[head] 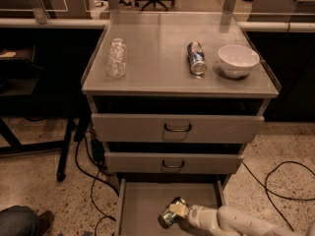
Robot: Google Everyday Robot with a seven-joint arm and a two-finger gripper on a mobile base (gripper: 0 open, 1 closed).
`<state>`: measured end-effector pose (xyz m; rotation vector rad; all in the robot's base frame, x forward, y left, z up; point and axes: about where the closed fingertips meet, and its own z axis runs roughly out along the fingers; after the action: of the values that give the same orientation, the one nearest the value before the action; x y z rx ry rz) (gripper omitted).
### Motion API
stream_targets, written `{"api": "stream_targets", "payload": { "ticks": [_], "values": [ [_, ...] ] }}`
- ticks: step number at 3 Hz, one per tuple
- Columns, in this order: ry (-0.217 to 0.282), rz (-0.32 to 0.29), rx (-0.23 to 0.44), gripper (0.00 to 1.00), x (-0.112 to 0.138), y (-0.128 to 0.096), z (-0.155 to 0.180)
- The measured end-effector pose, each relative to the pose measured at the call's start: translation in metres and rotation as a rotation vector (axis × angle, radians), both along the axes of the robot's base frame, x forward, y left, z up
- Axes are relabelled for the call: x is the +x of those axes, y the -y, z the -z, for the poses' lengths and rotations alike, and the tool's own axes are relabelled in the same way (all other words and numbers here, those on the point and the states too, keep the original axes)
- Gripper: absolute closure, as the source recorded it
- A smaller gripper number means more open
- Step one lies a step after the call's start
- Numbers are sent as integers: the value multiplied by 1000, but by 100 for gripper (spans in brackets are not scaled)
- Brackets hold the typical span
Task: Place green can into bottom drawer
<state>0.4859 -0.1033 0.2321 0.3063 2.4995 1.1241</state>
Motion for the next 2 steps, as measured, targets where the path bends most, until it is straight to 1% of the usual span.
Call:
{"api": "stream_targets", "payload": {
  "ticks": [1,2],
  "values": [
    [-38,19,21,100,8,-10,30],
    [-62,21,36,100,19,-19,55]
  ]
}}
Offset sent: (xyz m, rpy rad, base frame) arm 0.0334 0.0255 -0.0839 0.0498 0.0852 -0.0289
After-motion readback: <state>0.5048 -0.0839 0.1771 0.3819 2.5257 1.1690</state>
